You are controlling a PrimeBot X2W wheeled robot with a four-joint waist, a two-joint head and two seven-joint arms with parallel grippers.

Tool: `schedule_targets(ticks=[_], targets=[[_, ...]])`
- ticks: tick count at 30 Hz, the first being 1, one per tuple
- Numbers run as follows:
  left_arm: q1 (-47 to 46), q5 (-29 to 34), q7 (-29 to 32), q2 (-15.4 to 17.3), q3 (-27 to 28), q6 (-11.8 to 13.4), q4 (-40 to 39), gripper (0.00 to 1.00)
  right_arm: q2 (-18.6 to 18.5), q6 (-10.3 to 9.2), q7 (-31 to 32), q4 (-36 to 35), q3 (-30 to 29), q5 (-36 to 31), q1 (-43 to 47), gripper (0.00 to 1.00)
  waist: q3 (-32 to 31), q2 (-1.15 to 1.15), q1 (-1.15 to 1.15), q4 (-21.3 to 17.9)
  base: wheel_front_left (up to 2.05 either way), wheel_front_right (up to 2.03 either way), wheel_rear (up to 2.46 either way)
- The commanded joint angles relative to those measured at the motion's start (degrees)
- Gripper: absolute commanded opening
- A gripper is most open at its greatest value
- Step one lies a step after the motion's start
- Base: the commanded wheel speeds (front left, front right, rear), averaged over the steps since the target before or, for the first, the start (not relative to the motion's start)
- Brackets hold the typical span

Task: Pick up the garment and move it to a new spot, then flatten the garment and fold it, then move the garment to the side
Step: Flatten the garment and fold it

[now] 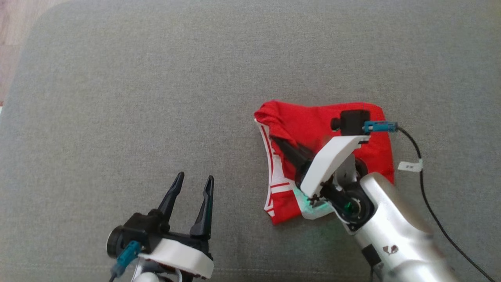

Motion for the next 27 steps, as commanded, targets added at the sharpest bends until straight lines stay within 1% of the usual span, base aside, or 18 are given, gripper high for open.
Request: schedule_targets(ticks=[1, 8, 9, 10, 11, 12, 14, 18, 21, 24, 27], targets=[[-0.9, -0.1, -0.7, -0.3, 1.8, 0.2, -1.5, 1.0, 0.7, -0.04, -0.7, -1.5, 1.2, 0.5, -2.0, 0.0, -0.1, 0.0, 0.0, 0.0, 0.0, 0.0, 0.0], [-0.4, -0.1, -0.7, -0.3, 2.5, 0.4, -1.3, 1.0, 0.7, -0.04, -1.6, 1.4, 4.6, 0.3, -2.4, 0.0, -0.7, 0.0, 0.0, -1.0, 0.0, 0.0, 0.0], [-0.4, -0.1, -0.7, -0.3, 2.6, 0.4, -1.2, 1.0, 0.7, -0.04, -1.7, 1.5, 4.9, 0.3, -2.4, 0.13, -0.8, 0.0, 0.0, -1.2, 0.0, 0.0, 0.0], [-0.3, -0.2, -0.7, -0.4, 2.7, 0.4, -1.2, 1.0, 0.7, -0.04, -1.7, 1.7, 5.3, 0.3, -2.4, 0.41, -0.9, 0.0, 0.0, -1.4, 0.0, 0.0, 0.0], [-0.3, -0.2, -0.7, -0.4, 2.7, 0.4, -1.1, 1.0, 0.7, -0.04, -1.8, 1.6, 5.8, 0.3, -2.4, 0.66, -1.0, 0.0, 0.0, -1.5, 0.0, 0.0, 0.0], [-0.3, -0.2, -0.7, -0.4, 2.8, 0.4, -1.0, 1.0, 0.7, -0.04, -1.7, 1.1, 6.6, 0.6, -2.3, 1.0, -1.2, 0.0, 0.0, -1.7, 0.0, 0.0, 0.0], [-0.3, -0.3, -0.7, -0.4, 3.1, 0.5, -0.8, 1.0, 0.7, -0.04, -1.7, -0.1, 8.1, 1.0, -2.1, 1.0, -1.5, 0.0, 0.0, -2.1, 0.0, 0.0, 0.0], [-0.4, 0.2, -0.7, -0.1, 4.0, 0.7, -0.9, 1.0, 0.7, -0.04, -4.5, -4.2, 8.5, 2.3, -1.1, 1.0, -2.7, 0.0, 0.0, -3.0, 0.0, 0.0, 0.0], [-0.2, 0.4, -0.7, 0.2, 4.8, 0.8, -1.1, 1.0, 0.7, -0.04, -7.2, -7.4, 7.2, 0.3, 0.0, 1.0, -3.9, 0.0, 0.0, -3.9, 0.0, 0.0, 0.0], [0.2, 0.6, -0.7, 0.5, 6.0, 1.1, -1.7, 1.0, 0.5, -0.04, -8.7, -10.3, 3.6, -5.7, 2.2, 1.0, -5.1, 0.0, 0.0, -4.9, 0.0, 0.0, 0.0], [0.9, 0.7, -0.7, 0.9, 7.2, 1.3, -2.1, 1.0, -2.2, -0.04, -10.0, -14.9, -1.3, -13.7, 5.8, 1.0, -6.3, 0.0, 0.0, -5.4, 0.0, 0.0, 0.0]])
